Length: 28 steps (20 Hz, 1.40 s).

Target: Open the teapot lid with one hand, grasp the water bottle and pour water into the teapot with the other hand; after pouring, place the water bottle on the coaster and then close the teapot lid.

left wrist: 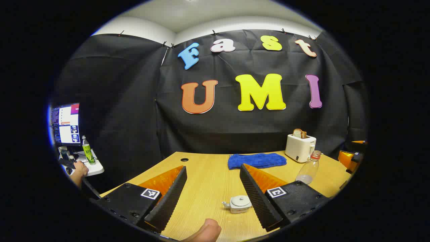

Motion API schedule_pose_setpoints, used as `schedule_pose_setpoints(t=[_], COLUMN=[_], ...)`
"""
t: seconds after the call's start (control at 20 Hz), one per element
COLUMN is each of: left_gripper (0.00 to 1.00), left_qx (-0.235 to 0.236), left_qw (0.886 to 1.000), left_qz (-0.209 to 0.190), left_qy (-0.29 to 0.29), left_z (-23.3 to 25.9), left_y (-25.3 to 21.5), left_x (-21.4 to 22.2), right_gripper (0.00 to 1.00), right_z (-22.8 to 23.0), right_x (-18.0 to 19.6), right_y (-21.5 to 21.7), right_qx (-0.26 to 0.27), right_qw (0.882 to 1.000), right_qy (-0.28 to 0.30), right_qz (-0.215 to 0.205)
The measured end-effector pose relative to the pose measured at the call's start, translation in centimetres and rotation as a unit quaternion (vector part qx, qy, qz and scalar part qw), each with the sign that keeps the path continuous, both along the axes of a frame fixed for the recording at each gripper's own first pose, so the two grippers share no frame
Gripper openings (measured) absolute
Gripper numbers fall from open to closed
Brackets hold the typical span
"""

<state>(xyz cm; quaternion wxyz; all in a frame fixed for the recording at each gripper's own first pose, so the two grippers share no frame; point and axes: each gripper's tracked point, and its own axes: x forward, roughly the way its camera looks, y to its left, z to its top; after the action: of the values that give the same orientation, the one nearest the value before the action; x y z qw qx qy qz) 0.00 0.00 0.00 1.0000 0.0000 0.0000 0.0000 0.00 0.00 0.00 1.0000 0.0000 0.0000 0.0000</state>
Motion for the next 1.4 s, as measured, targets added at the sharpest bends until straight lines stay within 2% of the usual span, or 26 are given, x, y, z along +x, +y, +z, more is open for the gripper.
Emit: schedule_pose_setpoints(t=[0.25, 0.35, 0.45, 0.7, 1.0, 1.2, 1.4], left_gripper=[1.00, 0.99, 0.99, 0.99, 0.99, 1.00, 0.99], left_qx=[0.014, 0.018, 0.023, 0.032, 0.025, 0.016, -0.015], left_qw=[1.000, 1.000, 0.999, 0.999, 0.999, 0.998, 0.998], left_qz=[-0.019, -0.021, -0.024, -0.025, -0.028, -0.047, -0.064], left_qy=[-0.015, -0.010, -0.002, 0.022, 0.023, 0.027, 0.006], left_z=[0.2, -0.4, -1.0, -2.6, -2.7, -3.2, -3.9], left_y=[-1.1, -1.3, -1.6, -2.1, -2.4, -3.4, -4.7], left_x=[0.3, 0.5, 0.7, 1.5, 1.8, 2.1, 3.6], right_gripper=[0.95, 0.98, 0.95, 0.97, 0.95, 0.95, 0.95], right_z=[-0.2, -0.5, -0.5, -0.3, -1.0, -1.2, -1.4], right_x=[0.8, 1.0, 1.3, 1.0, 1.2, 1.5, 1.6], right_y=[-1.2, -2.2, -2.5, -1.9, -1.4, -1.3, -1.3], right_qx=[0.006, 0.014, 0.015, 0.005, -0.012, -0.017, -0.021], right_qw=[1.000, 1.000, 0.999, 1.000, 1.000, 0.999, 0.999], right_qy=[-0.001, 0.005, 0.007, 0.000, 0.006, 0.013, 0.014], right_qz=[-0.023, -0.024, -0.028, -0.027, -0.028, -0.030, -0.034])
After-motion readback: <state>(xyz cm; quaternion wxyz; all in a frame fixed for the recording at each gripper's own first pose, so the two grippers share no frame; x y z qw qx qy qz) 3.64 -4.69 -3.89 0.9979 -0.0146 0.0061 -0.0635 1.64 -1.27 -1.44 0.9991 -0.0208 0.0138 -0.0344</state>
